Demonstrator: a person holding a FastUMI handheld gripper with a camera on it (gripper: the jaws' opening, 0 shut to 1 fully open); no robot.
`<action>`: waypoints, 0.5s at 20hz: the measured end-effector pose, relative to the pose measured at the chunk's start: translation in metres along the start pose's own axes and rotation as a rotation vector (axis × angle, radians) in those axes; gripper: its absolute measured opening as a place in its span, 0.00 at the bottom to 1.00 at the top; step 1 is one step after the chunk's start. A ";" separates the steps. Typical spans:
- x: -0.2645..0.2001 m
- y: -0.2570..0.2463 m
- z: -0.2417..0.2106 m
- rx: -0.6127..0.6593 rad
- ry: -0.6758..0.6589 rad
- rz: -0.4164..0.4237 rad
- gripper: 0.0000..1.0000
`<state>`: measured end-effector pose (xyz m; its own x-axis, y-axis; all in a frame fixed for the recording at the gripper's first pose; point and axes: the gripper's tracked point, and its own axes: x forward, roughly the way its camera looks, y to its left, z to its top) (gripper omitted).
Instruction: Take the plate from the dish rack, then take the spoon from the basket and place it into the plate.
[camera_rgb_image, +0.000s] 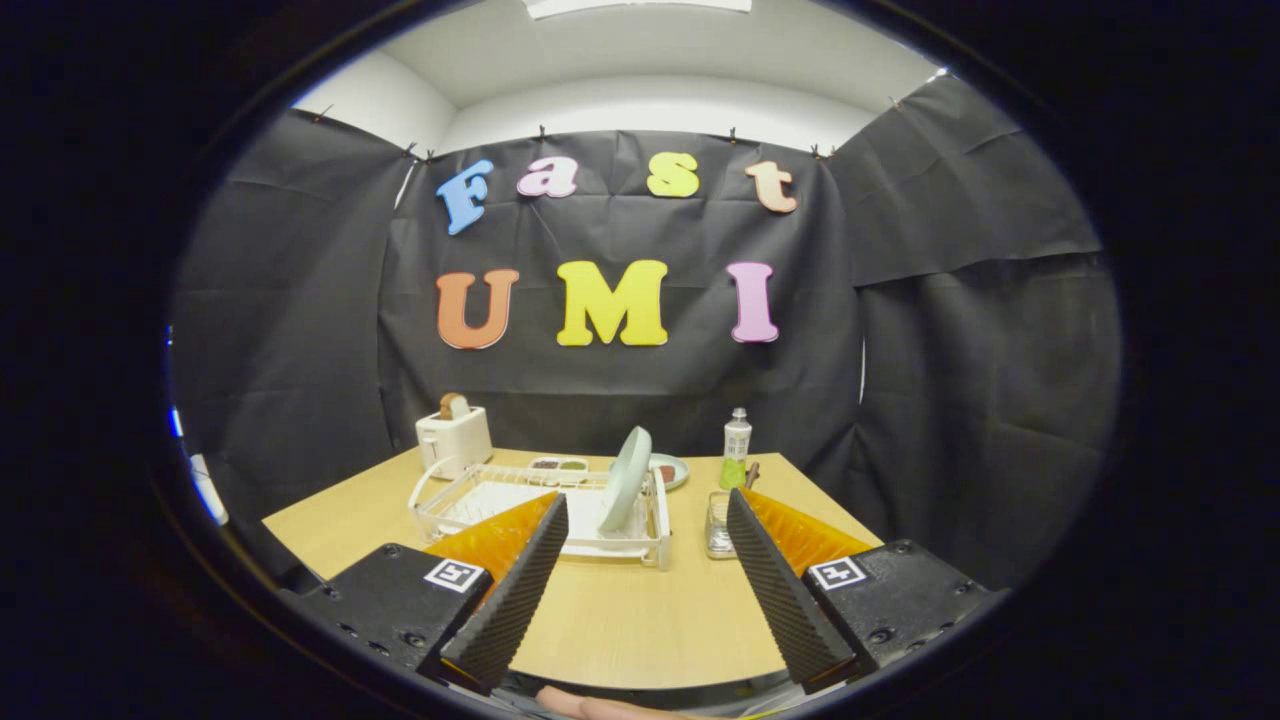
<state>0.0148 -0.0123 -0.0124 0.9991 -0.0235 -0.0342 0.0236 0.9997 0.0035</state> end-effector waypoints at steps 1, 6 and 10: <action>0.001 0.000 0.001 -0.004 0.001 0.000 1.00; 0.018 0.001 0.009 -0.025 0.017 0.008 1.00; 0.048 -0.003 0.024 -0.024 0.062 0.008 1.00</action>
<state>0.0637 -0.0161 0.0101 0.9953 -0.0158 -0.0957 0.0140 0.9997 -0.0197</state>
